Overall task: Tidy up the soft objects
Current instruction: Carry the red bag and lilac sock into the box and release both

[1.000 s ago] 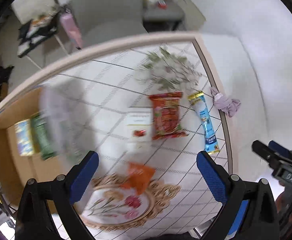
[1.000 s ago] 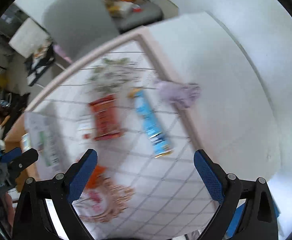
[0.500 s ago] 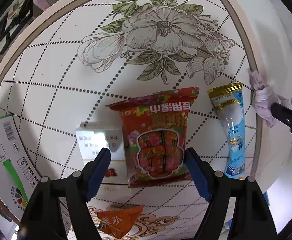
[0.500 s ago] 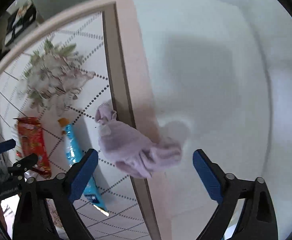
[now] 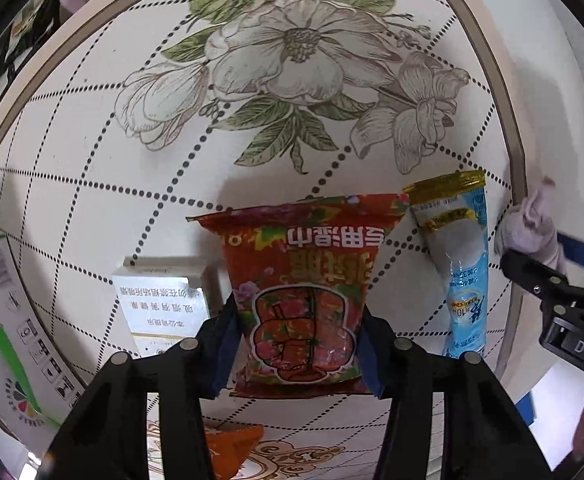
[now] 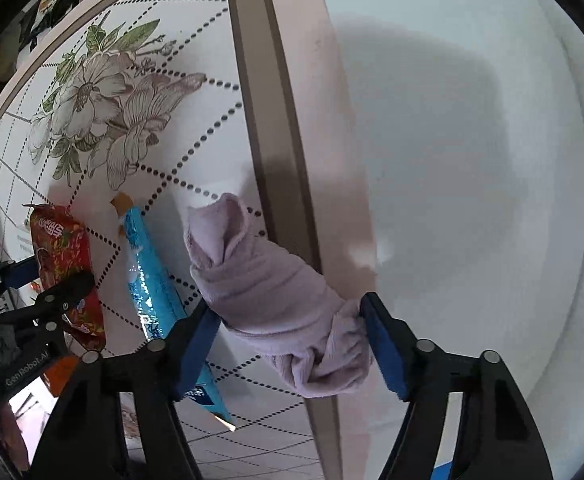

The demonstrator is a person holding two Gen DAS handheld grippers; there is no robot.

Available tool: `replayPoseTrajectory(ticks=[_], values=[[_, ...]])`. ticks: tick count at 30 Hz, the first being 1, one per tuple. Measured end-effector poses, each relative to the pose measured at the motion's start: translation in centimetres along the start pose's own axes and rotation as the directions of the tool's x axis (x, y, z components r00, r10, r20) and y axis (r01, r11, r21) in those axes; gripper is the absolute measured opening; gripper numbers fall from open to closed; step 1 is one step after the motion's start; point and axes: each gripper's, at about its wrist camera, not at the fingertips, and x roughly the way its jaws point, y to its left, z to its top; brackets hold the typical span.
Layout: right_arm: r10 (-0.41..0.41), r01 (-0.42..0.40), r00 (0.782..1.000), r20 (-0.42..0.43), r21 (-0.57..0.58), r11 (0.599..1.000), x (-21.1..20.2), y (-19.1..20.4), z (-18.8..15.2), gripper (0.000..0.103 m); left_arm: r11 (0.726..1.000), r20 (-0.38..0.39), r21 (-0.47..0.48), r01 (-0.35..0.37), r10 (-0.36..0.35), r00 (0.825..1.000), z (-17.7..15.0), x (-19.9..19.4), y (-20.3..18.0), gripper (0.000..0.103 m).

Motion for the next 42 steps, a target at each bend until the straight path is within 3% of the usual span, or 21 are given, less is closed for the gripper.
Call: replayPoseTrajectory(ticks=[4, 9, 11, 13, 16, 23, 29, 35, 39, 42], values=[[0.004, -0.005, 1.0, 0.026, 0.053, 0.999, -0.9, -0.9, -1.0, 0.05, 1.0, 0.03, -0.012, 0.014, -0.014, 0.999, -0.8, -0.8, 1.3, 0.043], [0.023, -0.032, 0.996, 0.082, 0.1, 0.994, -3.5, -1.3, -3.4, 0.049, 0.999, 0.085, 0.003, 0.036, -0.036, 0.996, -3.5, -3.6, 2.3, 0.042], [-0.006, -0.008, 0.991, 0.131, 0.106, 0.994, -4.9, -1.1, -4.1, 0.048, 0.999, 0.116, 0.003, 0.033, -0.033, 0.993, -4.4, -5.1, 2.8, 0.042], [-0.018, -0.001, 0.983, 0.185, 0.103, 0.995, -6.3, 0.7, -4.9, 0.048, 1.0, 0.156, -0.004, 0.029, -0.028, 0.987, -5.9, -7.0, 3.4, 0.042], [0.044, -0.064, 0.969, 0.245, 0.072, 0.995, -9.5, 3.4, -6.8, 0.048, 0.998, 0.199, -0.03, 0.055, -0.048, 0.979, -8.2, -9.7, 4.9, 0.042], [0.237, -0.208, 0.916, 0.324, -0.122, 0.971, -15.4, 14.8, -13.3, 0.048, 0.991, 0.31, -0.088, 0.1, -0.068, 0.948, -14.8, -16.8, 10.0, 0.042], [0.34, -0.266, 0.893, 0.295, -0.263, 0.927, -18.1, 25.9, -18.8, 0.048, 0.977, 0.377, -0.177, 0.116, -0.041, 0.925, -22.1, -20.0, 18.3, 0.042], [0.391, -0.317, 0.893, 0.226, -0.302, 0.899, -18.1, 35.6, -21.6, 0.048, 0.94, 0.414, -0.304, 0.156, -0.017, 0.91, -29.2, -21.4, 28.5, 0.042], [0.391, -0.332, 0.899, 0.195, -0.279, 0.901, -17.3, 40.7, -22.1, 0.048, 0.926, 0.4, -0.349, 0.145, 0.008, 0.916, -30.5, -20.6, 33.7, 0.042], [0.35, -0.294, 0.916, 0.195, -0.267, 0.918, -16.0, 44.3, -20.9, 0.048, 0.925, 0.386, -0.357, 0.129, 0.02, 0.922, -29.9, -19.8, 36.8, 0.042]])
